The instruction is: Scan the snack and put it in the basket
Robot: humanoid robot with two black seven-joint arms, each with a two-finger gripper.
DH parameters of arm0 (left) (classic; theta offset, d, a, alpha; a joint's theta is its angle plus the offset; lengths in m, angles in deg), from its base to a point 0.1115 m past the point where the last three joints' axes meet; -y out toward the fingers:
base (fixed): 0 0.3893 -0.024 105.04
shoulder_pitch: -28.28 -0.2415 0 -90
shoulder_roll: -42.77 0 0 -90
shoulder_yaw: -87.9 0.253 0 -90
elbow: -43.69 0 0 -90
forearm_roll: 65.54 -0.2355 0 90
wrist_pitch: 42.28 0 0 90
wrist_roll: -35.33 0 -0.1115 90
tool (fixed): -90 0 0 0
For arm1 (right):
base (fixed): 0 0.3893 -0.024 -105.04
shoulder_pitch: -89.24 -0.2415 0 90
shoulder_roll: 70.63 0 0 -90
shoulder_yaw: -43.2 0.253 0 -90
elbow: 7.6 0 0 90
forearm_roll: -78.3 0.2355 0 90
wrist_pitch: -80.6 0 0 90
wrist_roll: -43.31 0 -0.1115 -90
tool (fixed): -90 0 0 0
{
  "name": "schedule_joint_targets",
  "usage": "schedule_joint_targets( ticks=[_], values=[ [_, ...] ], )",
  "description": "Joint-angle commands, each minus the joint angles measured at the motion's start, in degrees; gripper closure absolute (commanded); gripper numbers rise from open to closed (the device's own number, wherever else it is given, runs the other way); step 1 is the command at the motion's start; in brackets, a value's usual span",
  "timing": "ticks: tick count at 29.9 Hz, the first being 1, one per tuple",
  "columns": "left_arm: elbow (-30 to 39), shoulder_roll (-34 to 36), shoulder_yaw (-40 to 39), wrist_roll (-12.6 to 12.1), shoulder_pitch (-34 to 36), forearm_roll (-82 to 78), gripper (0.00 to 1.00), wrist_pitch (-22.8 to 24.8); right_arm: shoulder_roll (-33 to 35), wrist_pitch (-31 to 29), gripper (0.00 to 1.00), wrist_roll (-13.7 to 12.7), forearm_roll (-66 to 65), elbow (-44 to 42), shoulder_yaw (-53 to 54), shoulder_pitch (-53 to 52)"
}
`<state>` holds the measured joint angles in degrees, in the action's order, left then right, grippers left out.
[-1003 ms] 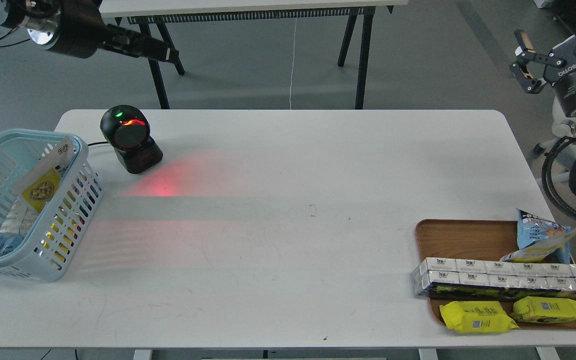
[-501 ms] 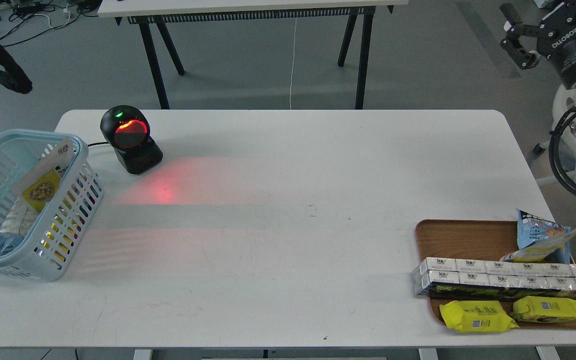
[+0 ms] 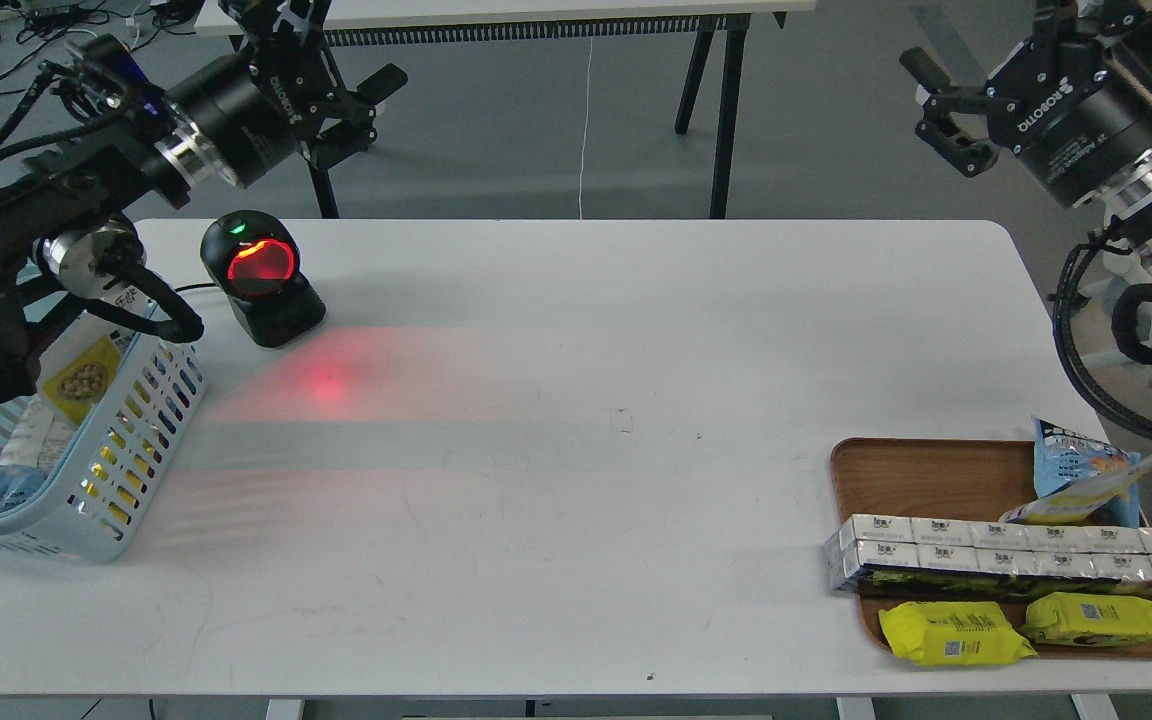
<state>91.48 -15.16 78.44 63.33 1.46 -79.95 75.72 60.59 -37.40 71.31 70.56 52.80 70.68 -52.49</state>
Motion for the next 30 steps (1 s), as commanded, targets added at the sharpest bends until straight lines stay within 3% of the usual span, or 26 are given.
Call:
schedule_joint_targets(
  ticks=[1, 14, 30],
  values=[
    [0.6, -1.7, 0.3, 0.0, -1.3, -0.6, 0.01, 0.0, -0.8, 0.0, 0.00, 0.0, 0.0, 0.9, -1.6, 1.4],
    [2.3, -0.1, 0.4, 0.0, -6.0, -4.6, 0.01, 0.0, -6.4, 0.0, 0.00, 0.0, -4.3, 3.0, -6.1, 1.4],
    [3.7, 1.4, 0.2, 0.0, -6.2, -4.7, 0.01, 0.0, -9.0, 0.0, 0.00, 0.0, -4.0, 2.5, -5.9, -0.8]
  ],
)
